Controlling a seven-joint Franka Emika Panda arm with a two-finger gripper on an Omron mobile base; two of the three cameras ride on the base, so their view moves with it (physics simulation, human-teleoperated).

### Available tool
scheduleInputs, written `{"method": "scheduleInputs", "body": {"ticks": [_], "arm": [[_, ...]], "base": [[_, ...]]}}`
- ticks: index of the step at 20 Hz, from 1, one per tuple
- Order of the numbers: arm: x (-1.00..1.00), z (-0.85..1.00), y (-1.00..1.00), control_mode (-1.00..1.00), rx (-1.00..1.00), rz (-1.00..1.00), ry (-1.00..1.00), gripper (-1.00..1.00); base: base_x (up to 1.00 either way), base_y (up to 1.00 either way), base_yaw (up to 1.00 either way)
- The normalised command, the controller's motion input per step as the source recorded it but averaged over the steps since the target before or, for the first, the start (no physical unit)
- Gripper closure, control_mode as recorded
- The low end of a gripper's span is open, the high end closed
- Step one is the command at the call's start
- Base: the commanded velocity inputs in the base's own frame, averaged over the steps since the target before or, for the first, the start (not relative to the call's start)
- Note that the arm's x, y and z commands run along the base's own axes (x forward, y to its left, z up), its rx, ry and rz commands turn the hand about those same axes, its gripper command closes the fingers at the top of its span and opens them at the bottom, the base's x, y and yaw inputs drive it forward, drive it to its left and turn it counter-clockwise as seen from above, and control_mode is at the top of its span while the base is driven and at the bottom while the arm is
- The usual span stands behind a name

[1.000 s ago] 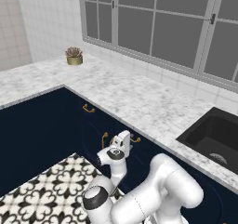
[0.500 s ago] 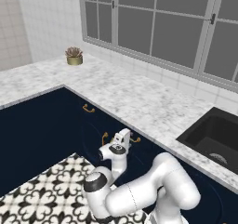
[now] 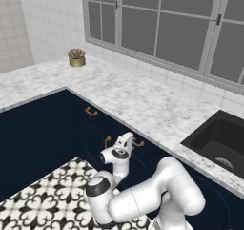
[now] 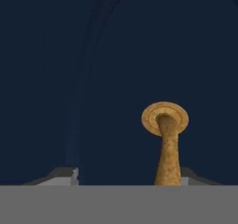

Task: Take a straw from the drawer in front and place it inside the glass cup on the dining counter.

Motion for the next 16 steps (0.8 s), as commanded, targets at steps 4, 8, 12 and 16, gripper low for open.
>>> {"method": "scheduleInputs", "body": {"ticks": [4, 8, 12, 16], "arm": [[-0.38, -0.05, 0.29, -1.00, 0.00, 0.00, -0.01, 1.00], [-0.57, 0.00, 0.58, -1.00, 0.00, 0.00, -0.01, 1.00], [-0.62, 0.00, 0.89, -1.00, 0.00, 0.04, 0.00, 1.00], [-0.61, 0.00, 1.00, -1.00, 0.00, 0.05, 0.00, 1.00]], "base": [[0.00, 0.00, 0.00], [0.00, 0.00, 0.00], [0.00, 0.00, 0.00], [0.00, 0.00, 0.00]]}}
